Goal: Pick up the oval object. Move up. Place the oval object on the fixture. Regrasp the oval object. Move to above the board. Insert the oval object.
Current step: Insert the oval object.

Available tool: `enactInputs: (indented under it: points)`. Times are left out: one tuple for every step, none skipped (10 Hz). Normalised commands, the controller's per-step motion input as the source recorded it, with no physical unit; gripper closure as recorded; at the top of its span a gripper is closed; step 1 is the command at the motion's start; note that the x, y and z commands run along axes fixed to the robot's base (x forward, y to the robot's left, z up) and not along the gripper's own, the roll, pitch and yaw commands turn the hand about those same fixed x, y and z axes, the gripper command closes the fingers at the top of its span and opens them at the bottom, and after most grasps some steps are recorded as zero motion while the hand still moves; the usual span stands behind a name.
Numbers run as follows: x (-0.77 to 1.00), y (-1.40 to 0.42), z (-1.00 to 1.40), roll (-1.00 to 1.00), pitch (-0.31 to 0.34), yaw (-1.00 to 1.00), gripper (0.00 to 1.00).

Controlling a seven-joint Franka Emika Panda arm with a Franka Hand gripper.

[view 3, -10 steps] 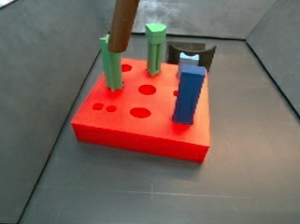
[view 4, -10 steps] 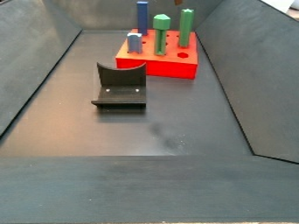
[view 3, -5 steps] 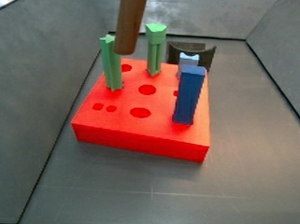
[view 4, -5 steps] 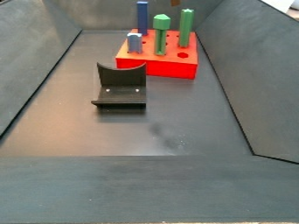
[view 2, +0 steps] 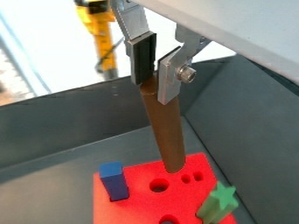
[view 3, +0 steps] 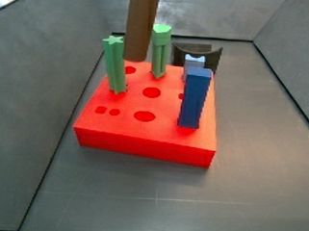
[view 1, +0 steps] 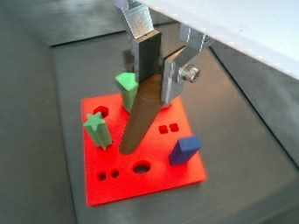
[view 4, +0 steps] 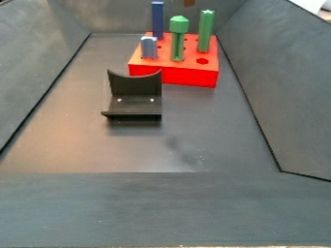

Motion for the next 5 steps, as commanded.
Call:
enactInputs:
  points:
    - [0.00,-0.03,-0.21,-0.17,-0.087,-0.89,1.00]
    - [0.00,-0.04,-0.08,-0.28,-0.206,-0.81,1.00]
    - [0.00,-0.03,-0.06,-0.35,-0.250,-0.75,1.00]
    - [0.00,-0.02,0.00,-0.41,-0.240,-0.69,1.00]
    - [0.00,-0.08,0.02,-0.45,-0.176,-0.64,1.00]
